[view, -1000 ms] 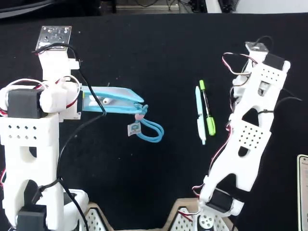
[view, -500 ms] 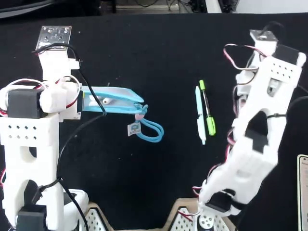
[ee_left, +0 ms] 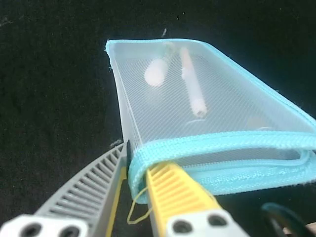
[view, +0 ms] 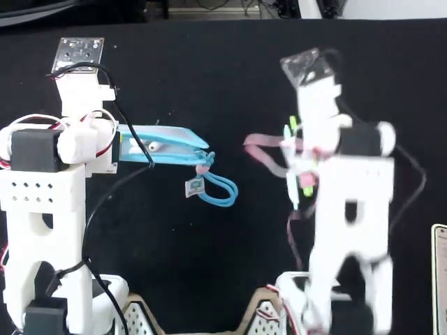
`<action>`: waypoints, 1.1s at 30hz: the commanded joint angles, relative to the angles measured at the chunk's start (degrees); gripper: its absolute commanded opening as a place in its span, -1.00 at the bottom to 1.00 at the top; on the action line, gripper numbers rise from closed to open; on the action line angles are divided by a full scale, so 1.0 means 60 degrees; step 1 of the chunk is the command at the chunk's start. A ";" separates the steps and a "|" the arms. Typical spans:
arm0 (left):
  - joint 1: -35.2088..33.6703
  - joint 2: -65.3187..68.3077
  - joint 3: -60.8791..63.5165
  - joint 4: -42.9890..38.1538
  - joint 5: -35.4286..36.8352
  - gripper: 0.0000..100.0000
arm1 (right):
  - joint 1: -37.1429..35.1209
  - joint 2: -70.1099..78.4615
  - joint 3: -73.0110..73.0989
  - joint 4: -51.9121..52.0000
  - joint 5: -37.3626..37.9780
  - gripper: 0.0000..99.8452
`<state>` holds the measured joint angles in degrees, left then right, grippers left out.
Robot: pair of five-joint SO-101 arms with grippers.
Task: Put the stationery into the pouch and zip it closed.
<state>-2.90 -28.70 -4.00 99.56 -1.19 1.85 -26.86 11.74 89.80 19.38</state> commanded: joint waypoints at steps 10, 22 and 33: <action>0.0066 -0.0117 -0.0095 -0.0029 -0.0015 -0.94 | -0.5172 -0.7304 0.4198 -0.5143 -0.1978 -0.98; 0.0081 -0.0117 -0.0125 -0.0015 -0.0015 -0.94 | -0.7487 -0.9971 1.0293 -1.3802 -0.1919 -0.98; 0.0081 -0.0132 -0.0125 -0.0015 -0.0015 -0.94 | -0.7429 -0.9941 1.2154 -1.5956 -0.1905 -0.98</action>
<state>-2.90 -28.70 -4.00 99.56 -1.19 -42.46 -85.67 84.35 -3.91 7.87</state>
